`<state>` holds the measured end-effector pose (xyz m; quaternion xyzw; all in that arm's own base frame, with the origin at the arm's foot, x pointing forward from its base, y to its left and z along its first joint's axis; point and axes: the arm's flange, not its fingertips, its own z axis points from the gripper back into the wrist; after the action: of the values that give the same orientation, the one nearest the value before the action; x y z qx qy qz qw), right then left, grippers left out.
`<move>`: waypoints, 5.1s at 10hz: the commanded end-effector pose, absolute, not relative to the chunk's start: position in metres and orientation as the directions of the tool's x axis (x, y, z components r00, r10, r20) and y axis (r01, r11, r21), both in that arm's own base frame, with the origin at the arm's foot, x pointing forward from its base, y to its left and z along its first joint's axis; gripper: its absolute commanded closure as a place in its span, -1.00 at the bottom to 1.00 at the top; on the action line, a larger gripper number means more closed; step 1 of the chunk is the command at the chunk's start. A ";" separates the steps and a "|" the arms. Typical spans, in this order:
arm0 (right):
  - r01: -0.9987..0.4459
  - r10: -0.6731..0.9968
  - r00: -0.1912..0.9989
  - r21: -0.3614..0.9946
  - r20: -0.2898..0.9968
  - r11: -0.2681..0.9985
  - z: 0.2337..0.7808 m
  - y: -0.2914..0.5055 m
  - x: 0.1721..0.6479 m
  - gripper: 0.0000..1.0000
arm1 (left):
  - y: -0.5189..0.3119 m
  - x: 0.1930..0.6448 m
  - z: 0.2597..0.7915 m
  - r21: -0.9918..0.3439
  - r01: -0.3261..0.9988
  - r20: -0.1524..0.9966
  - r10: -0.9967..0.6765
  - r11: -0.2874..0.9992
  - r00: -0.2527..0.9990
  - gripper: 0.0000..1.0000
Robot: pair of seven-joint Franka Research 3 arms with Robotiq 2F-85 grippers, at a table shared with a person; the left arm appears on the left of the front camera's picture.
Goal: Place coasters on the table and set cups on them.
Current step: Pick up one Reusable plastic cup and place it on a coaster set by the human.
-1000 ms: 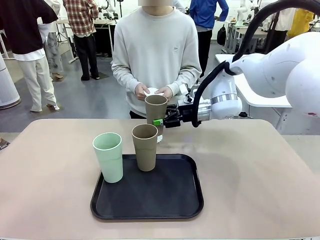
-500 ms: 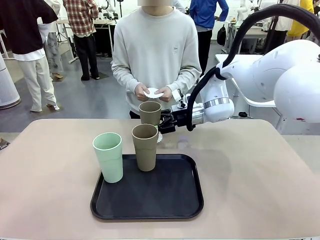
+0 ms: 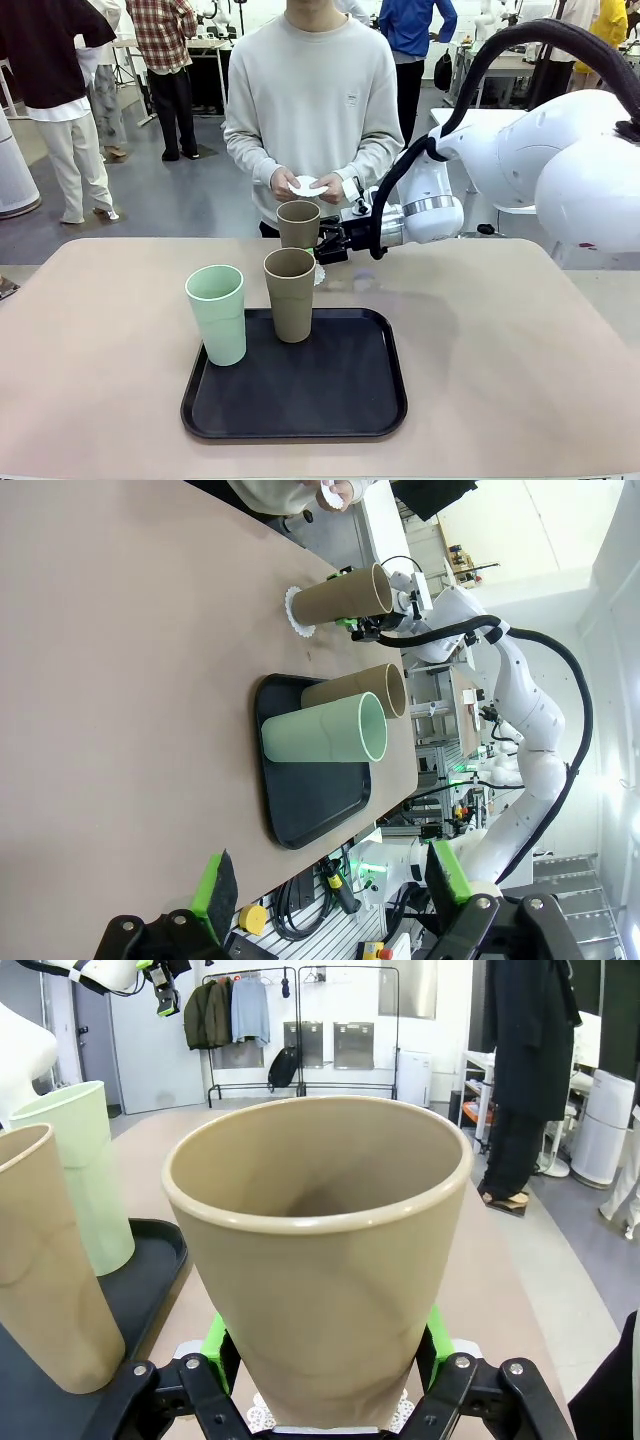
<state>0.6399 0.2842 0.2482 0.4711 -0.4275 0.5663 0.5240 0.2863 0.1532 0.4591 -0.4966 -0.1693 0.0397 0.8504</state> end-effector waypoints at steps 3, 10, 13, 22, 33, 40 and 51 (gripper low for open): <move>-0.998 0.194 0.011 0.023 0.981 -0.064 0.249 0.290 0.647 -0.68 | 0.155 0.285 0.458 -0.860 0.118 0.263 0.233 0.496 0.936 -1.00; -0.998 0.214 0.020 0.031 0.977 -0.051 0.255 0.283 0.637 -0.68 | 0.155 0.285 0.458 -0.860 0.118 0.263 0.233 0.496 0.936 -1.00; -0.997 0.206 0.038 0.050 0.978 -0.054 0.253 0.283 0.638 -0.68 | 0.155 0.285 0.458 -0.860 0.118 0.263 0.233 0.496 0.936 -1.00; -0.995 0.217 0.078 0.090 0.973 -0.044 0.240 0.280 0.642 -0.68 | 0.155 0.285 0.458 -0.860 0.118 0.263 0.233 0.496 0.936 -1.00; -0.986 0.256 0.138 0.158 0.957 -0.060 0.241 0.273 0.641 -1.00 | 0.155 0.285 0.458 -0.860 0.118 0.263 0.233 0.496 0.936 -1.00; -0.988 0.264 0.143 0.154 0.954 -0.020 0.255 0.246 0.638 -1.00 | 0.155 0.285 0.458 -0.860 0.118 0.263 0.233 0.496 0.936 -1.00; -0.850 0.825 0.487 -0.063 0.288 0.523 0.463 0.189 0.504 -1.00 | 0.155 0.285 0.458 -0.860 0.118 0.263 0.233 0.496 0.936 -1.00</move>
<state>0.5117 0.1811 0.4251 0.1214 -0.2574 0.5030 0.8161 0.2863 0.1533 0.4591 -0.4967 -0.1691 0.0398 0.8503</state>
